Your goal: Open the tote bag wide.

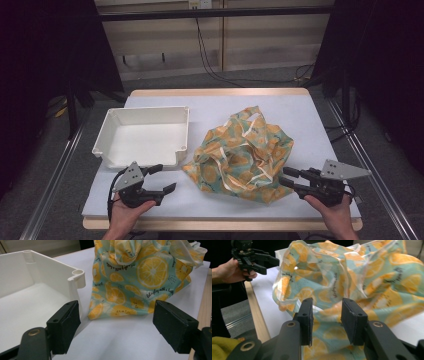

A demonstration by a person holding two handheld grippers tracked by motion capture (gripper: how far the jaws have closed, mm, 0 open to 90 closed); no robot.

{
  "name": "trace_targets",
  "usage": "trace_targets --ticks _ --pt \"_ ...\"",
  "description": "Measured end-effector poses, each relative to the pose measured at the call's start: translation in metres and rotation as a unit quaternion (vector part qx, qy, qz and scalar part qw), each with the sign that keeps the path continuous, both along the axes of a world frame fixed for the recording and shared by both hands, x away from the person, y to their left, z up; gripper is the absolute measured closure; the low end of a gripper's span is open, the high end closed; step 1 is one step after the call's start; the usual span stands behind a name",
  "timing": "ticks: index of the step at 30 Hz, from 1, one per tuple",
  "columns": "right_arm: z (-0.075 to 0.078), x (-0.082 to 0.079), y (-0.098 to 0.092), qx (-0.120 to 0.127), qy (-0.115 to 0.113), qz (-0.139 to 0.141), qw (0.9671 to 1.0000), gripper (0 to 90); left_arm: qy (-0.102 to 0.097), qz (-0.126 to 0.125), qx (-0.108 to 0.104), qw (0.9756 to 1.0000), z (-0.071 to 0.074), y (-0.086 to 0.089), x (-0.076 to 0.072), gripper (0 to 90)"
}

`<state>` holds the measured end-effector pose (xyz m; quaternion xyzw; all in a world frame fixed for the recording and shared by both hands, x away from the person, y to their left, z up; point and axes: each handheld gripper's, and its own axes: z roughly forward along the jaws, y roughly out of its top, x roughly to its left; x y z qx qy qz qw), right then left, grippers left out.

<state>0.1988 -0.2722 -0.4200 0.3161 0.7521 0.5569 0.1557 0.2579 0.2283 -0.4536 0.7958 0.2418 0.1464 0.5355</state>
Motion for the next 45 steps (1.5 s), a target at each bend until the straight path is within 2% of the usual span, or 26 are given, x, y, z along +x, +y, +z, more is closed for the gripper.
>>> trace_targets --ticks 1,2,5,12,13,15,18,19,20,22,24,30,34,37,39,40,45 --pt "0.002 0.004 0.005 -0.004 0.002 0.008 1.0000 66.3 0.000 0.000 0.000 1.0000 0.000 -0.002 -0.001 21.7" --pt "0.003 0.007 0.007 -0.004 0.002 0.013 0.9999 66.7 -0.001 -0.011 -0.003 0.9999 0.000 -0.002 0.000 21.6" --pt "0.008 0.017 0.015 -0.005 0.002 0.023 0.9997 67.3 0.000 -0.012 -0.003 0.9999 0.000 -0.004 -0.001 21.3" --pt "0.017 0.037 0.028 -0.015 0.002 0.038 0.9992 68.0 0.000 -0.008 0.000 1.0000 0.000 -0.004 0.000 20.2" --pt "0.020 0.043 0.032 -0.015 0.002 0.044 0.9989 68.0 0.003 -0.008 0.002 1.0000 -0.001 -0.003 0.000 20.2" --pt "0.021 0.050 0.036 -0.016 0.004 0.049 0.9987 67.3 0.007 -0.008 -0.005 0.9999 -0.002 -0.003 0.001 19.8" --pt "0.021 0.056 0.041 -0.016 0.006 0.055 0.9984 67.2 0.007 -0.002 0.006 1.0000 -0.003 -0.002 0.003 19.6" --pt "0.021 0.060 0.043 -0.018 0.007 0.056 0.9983 67.0 0.009 -0.007 -0.002 0.9999 -0.004 -0.001 0.004 19.6" --pt "0.021 0.064 0.047 -0.020 0.008 0.060 0.9980 66.6 0.009 -0.004 0.000 0.9999 -0.004 0.000 0.005 19.6" --pt "0.021 0.070 0.048 -0.024 0.010 0.057 0.9980 66.9 0.009 -0.006 -0.006 0.9999 -0.004 0.000 0.005 19.6" --pt "0.021 0.075 0.049 -0.024 0.012 0.055 0.9981 67.2 0.008 -0.001 0.003 1.0000 -0.004 0.001 0.005 19.6" --pt "0.020 0.090 0.055 -0.039 0.018 0.051 0.9977 66.9 0.010 -0.001 0.007 0.9999 -0.004 0.001 0.006 18.7" --pt "0.017 0.096 0.059 -0.050 0.021 0.048 0.9974 65.3 0.012 -0.001 -0.001 0.9999 -0.005 0.002 0.007 18.2" --pt "0.016 0.100 0.060 -0.052 0.023 0.045 0.9974 63.6 0.013 0.001 0.001 0.9999 -0.005 0.002 0.007 18.2" --pt "0.014 0.103 0.062 -0.064 0.024 0.034 0.9971 62.7 0.012 0.000 0.000 0.9999 -0.005 0.002 0.007 18.2" --pt "0.013 0.105 0.063 -0.067 0.026 0.035 0.9968 62.7 0.013 0.003 0.006 0.9999 -0.005 0.002 0.007 18.2" --pt "0.009 0.110 0.067 -0.067 0.027 0.031 0.9969 63.8 0.011 -0.005 0.007 0.9999 -0.005 0.002 0.007 18.2"
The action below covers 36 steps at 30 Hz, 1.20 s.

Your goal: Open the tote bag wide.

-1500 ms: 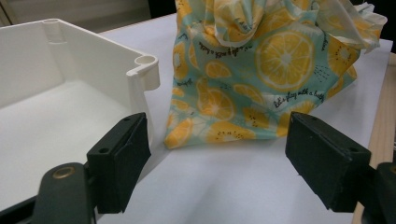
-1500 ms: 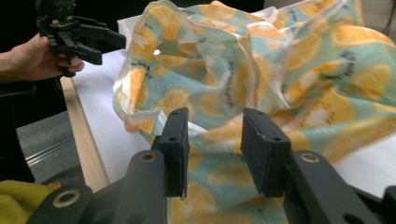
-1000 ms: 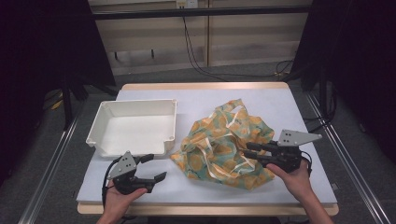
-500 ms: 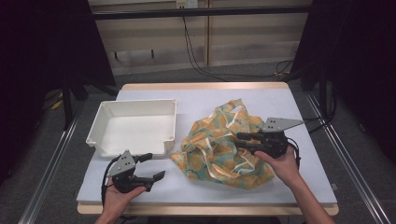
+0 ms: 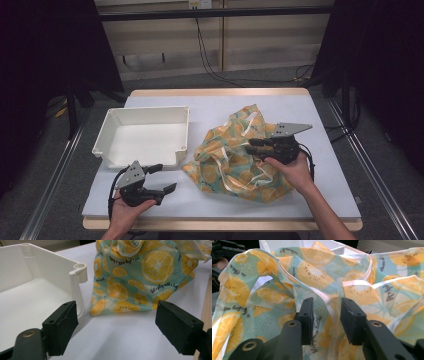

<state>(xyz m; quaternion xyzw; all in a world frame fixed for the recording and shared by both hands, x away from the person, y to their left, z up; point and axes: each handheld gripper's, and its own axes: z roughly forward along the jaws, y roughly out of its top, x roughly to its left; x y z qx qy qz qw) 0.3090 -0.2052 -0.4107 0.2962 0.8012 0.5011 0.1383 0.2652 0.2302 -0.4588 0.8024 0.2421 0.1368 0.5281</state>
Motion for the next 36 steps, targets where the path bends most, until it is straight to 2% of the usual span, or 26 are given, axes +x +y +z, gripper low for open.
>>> trace_targets --ticks 5,6,8,9,10,12,13,19,21,24,26,27,29,30,33,35,36 --pt "-0.007 0.005 0.006 0.013 0.008 0.003 0.9999 72.4 0.001 0.002 -0.004 1.0000 -0.001 0.000 0.000 18.2" --pt "-0.011 0.004 0.006 0.018 0.009 0.004 0.9998 81.4 0.003 0.003 -0.005 1.0000 -0.002 0.000 0.000 18.2" --pt "-0.013 0.003 0.006 0.016 0.014 0.008 0.9997 87.0 0.006 0.007 -0.004 0.9999 -0.002 -0.001 0.000 18.2" --pt "-0.013 0.003 0.005 0.013 0.012 0.009 0.9998 88.9 0.004 0.002 0.006 1.0000 -0.001 -0.001 0.001 18.7" --pt "-0.011 0.002 0.004 0.022 0.011 0.015 0.9996 89.9 0.013 -0.004 -0.008 0.9999 -0.002 -0.002 0.000 21.7" --pt "-0.007 -0.002 0.001 0.035 0.010 0.016 0.9992 90.0 0.007 -0.004 0.003 1.0000 0.000 -0.002 -0.001 23.2" --pt "-0.005 -0.004 0.000 0.039 0.008 0.017 0.9991 90.0 0.007 -0.009 -0.010 0.9999 0.000 -0.003 -0.002 23.2" --pt "0.004 -0.018 -0.004 0.043 0.006 0.037 0.9984 90.0 0.005 -0.011 -0.010 0.9999 0.002 -0.005 -0.004 24.7" --pt "0.006 -0.021 -0.005 0.047 0.007 0.042 0.9980 90.0 0.008 -0.020 -0.022 0.9995 0.002 -0.005 -0.005 25.4" --pt "0.009 -0.024 -0.005 0.053 0.008 0.049 0.9973 90.0 0.006 -0.019 -0.016 0.9997 0.004 -0.004 -0.005 26.2" --pt "0.012 -0.027 -0.004 0.062 0.012 0.063 0.9960 90.0 0.008 -0.020 -0.025 0.9995 0.004 -0.005 -0.005 26.7" --pt "0.013 -0.028 -0.004 0.063 0.013 0.065 0.9958 90.0 0.002 -0.017 -0.019 0.9997 0.006 -0.005 -0.006 26.7" --pt "0.014 -0.030 -0.004 0.064 0.014 0.066 0.9956 90.0 0.003 -0.017 -0.020 0.9997 0.007 -0.006 -0.007 27.4" --pt "0.016 -0.033 -0.005 0.068 0.013 0.069 0.9952 90.0 -0.004 -0.020 -0.023 0.9995 0.010 -0.006 -0.008 27.7" --pt "0.019 -0.036 -0.005 0.073 0.013 0.073 0.9946 90.0 -0.005 -0.024 -0.031 0.9992 0.013 -0.008 -0.010 29.5" --pt "0.021 -0.039 -0.005 0.078 0.013 0.077 0.9938 90.0 -0.012 -0.030 -0.031 0.9990 0.016 -0.012 -0.013 30.7" --pt "0.023 -0.043 -0.004 0.077 0.015 0.082 0.9936 90.0 -0.015 -0.041 -0.035 0.9985 0.020 -0.016 -0.015 31.8"
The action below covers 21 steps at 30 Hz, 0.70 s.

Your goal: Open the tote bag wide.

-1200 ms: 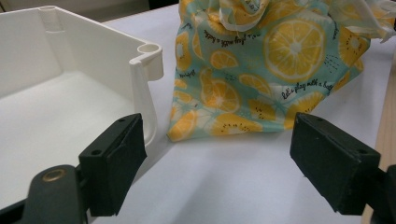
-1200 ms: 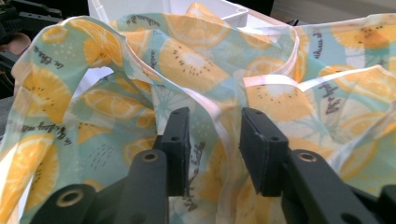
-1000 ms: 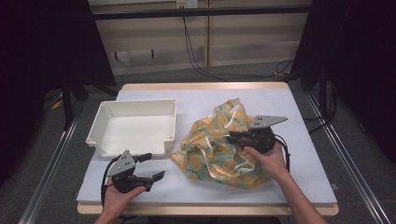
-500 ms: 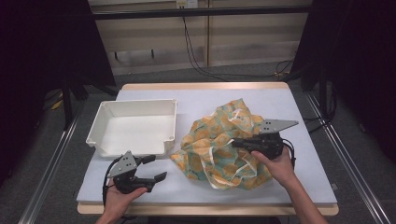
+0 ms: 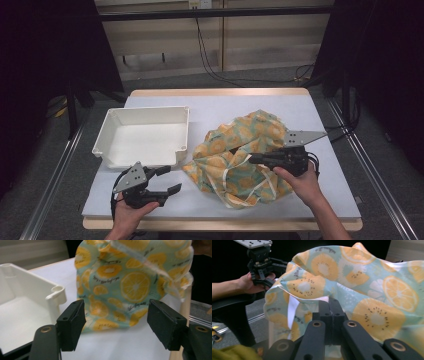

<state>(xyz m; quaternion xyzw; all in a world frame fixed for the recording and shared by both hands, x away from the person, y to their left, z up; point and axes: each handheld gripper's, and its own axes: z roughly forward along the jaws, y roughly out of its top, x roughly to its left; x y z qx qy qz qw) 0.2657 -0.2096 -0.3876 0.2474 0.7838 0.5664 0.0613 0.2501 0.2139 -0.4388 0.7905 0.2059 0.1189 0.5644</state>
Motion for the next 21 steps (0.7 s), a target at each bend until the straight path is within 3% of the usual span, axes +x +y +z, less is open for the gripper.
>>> trace_targets --ticks 3,6,7,10,11,15,16,21 --pt "0.003 -0.006 0.001 -0.008 0.000 0.007 0.9999 90.0 -0.008 -0.011 -0.009 0.9999 0.006 -0.007 -0.004 33.7" --pt "0.005 -0.010 -0.001 0.005 -0.004 0.011 0.9999 90.0 -0.011 -0.021 -0.009 0.9997 0.011 -0.010 -0.006 35.9" --pt "0.004 -0.010 -0.001 0.008 -0.007 0.011 0.9999 90.0 -0.022 -0.023 -0.007 0.9995 0.017 -0.012 -0.009 36.7" --pt "0.000 -0.009 0.002 -0.002 0.000 0.016 0.9999 90.0 -0.023 -0.036 -0.023 0.9988 0.022 -0.015 -0.013 40.3" --pt "-0.002 -0.008 0.002 0.000 0.002 0.017 0.9999 90.0 -0.026 -0.039 -0.017 0.9988 0.024 -0.016 -0.014 41.2" --pt "-0.004 -0.005 0.004 0.002 0.007 0.011 0.9999 90.0 -0.032 -0.054 -0.024 0.9977 0.030 -0.022 -0.017 48.0" --pt "-0.005 -0.003 0.004 0.003 0.007 0.012 0.9999 90.0 -0.035 -0.070 -0.026 0.9966 0.033 -0.029 -0.018 48.9" --pt "-0.009 -0.001 0.008 0.000 0.013 0.015 0.9998 90.0 -0.040 -0.096 -0.022 0.9944 0.040 -0.054 -0.013 50.3"
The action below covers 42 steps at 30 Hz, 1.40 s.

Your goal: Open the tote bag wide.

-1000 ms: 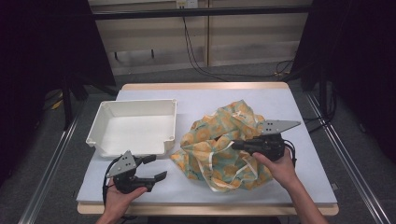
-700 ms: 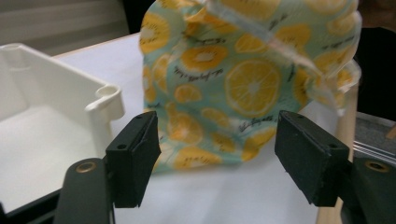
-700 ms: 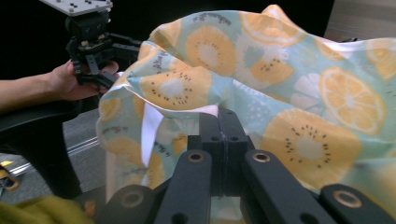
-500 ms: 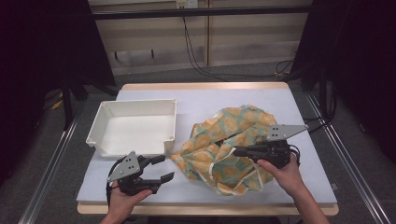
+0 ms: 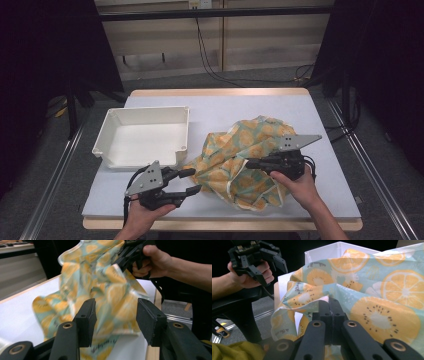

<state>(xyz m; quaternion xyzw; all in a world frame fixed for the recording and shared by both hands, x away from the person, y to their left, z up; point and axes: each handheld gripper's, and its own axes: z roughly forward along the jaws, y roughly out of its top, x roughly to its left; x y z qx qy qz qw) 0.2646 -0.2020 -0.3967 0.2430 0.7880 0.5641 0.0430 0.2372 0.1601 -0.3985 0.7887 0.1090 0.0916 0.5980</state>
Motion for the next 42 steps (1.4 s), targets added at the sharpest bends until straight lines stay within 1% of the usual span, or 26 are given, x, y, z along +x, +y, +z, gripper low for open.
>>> trace_targets --ticks 1,4,6,8,9,10,11,12,13,16,17,19,20,23,24,26,28,29,30,32,33,34,35,38,39,42 --pt "0.000 0.000 0.000 0.000 0.000 0.000 1.0000 90.0 0.000 0.000 0.000 1.0000 0.000 0.000 0.000 49.8" --pt "-0.001 0.000 0.001 -0.001 0.002 0.000 1.0000 90.0 0.004 -0.021 0.002 0.9998 0.003 -0.018 0.005 49.2" --pt "-0.001 0.000 0.001 -0.001 0.001 0.000 1.0000 90.0 0.005 -0.037 0.021 0.9991 0.004 -0.040 0.010 46.4" --pt "0.000 -0.001 0.000 0.001 0.002 0.000 1.0000 90.0 0.004 -0.029 0.027 0.9992 0.003 -0.052 0.012 41.4" --pt "0.001 -0.002 -0.001 -0.001 0.001 -0.001 1.0000 90.0 0.008 -0.035 0.029 0.9989 0.003 -0.057 0.014 39.8" --pt "0.001 -0.002 -0.002 -0.002 -0.001 -0.001 1.0000 90.0 0.001 -0.033 0.035 0.9988 0.002 -0.061 0.015 38.9" --pt "0.001 -0.002 -0.002 -0.002 -0.001 -0.001 1.0000 90.0 0.001 -0.033 0.035 0.9988 0.002 -0.061 0.015 37.5" --pt "0.002 -0.003 -0.005 0.000 -0.002 -0.004 1.0000 90.0 0.001 -0.035 0.044 0.9984 0.003 -0.069 0.018 36.3" --pt "0.002 -0.003 -0.007 0.001 -0.003 -0.006 1.0000 90.0 0.003 -0.044 0.042 0.9982 0.002 -0.073 0.021 35.5" --pt "0.003 -0.003 -0.008 0.003 -0.002 -0.007 1.0000 90.0 0.001 -0.039 0.043 0.9983 0.001 -0.080 0.022 33.5" --pt "0.003 -0.004 -0.008 0.000 -0.002 -0.007 1.0000 90.0 -0.003 -0.041 0.051 0.9978 -0.001 -0.089 0.022 32.2" --pt "0.004 -0.004 -0.009 -0.001 -0.004 -0.005 1.0000 90.0 -0.009 -0.043 0.055 0.9975 -0.002 -0.094 0.022 31.1" --pt "0.004 -0.005 -0.010 0.000 -0.004 -0.003 1.0000 90.0 -0.015 -0.037 0.061 0.9974 -0.004 -0.100 0.025 31.2" --pt "0.005 -0.005 -0.012 0.000 -0.005 -0.005 1.0000 90.0 -0.013 -0.036 0.065 0.9972 -0.007 -0.105 0.028 35.3" --pt "0.005 -0.006 -0.013 0.001 -0.006 -0.005 1.0000 90.0 -0.013 -0.028 0.072 0.9969 -0.010 -0.106 0.029 47.9" --pt "0.005 -0.008 -0.017 0.002 -0.005 -0.009 0.9999 90.0 -0.013 -0.020 0.076 0.9968 -0.015 -0.106 0.029 61.7" --pt "0.005 -0.008 -0.018 0.001 -0.005 -0.008 1.0000 90.0 -0.010 -0.024 0.075 0.9969 -0.016 -0.105 0.030 77.1" --pt "0.004 -0.009 -0.020 -0.001 -0.005 -0.008 1.0000 84.4 0.001 -0.025 0.065 0.9976 -0.017 -0.101 0.032 82.2" --pt "0.004 -0.009 -0.020 -0.001 -0.005 -0.008 1.0000 84.4 0.001 -0.025 0.065 0.9976 -0.017 -0.101 0.032 84.9" --pt "0.005 -0.009 -0.024 0.001 -0.006 -0.011 0.9999 73.8 0.009 -0.031 0.065 0.9974 -0.020 -0.097 0.035 87.0" --pt "0.006 -0.010 -0.025 0.001 -0.007 -0.015 0.9999 71.9 0.008 -0.051 0.074 0.9959 -0.022 -0.096 0.034 87.4" --pt "0.008 -0.010 -0.027 0.003 -0.009 -0.016 0.9998 70.4 0.008 -0.051 0.074 0.9959 -0.022 -0.096 0.034 87.5" --pt "0.011 -0.010 -0.029 0.006 -0.012 -0.019 0.9997 69.5 0.005 -0.065 0.083 0.9944 -0.024 -0.096 0.028 87.6" --pt "0.015 -0.010 -0.031 0.006 -0.018 -0.025 0.9995 68.3 -0.001 -0.072 0.088 0.9935 -0.025 -0.097 0.022 87.5" --pt "0.019 -0.009 -0.031 0.005 -0.020 -0.029 0.9994 68.2 -0.004 -0.078 0.095 0.9925 -0.024 -0.097 0.019 87.5" --pt "0.024 -0.007 -0.024 -0.005 -0.022 -0.032 0.9992 68.2 -0.003 -0.080 0.099 0.9919 -0.024 -0.096 0.018 87.5"
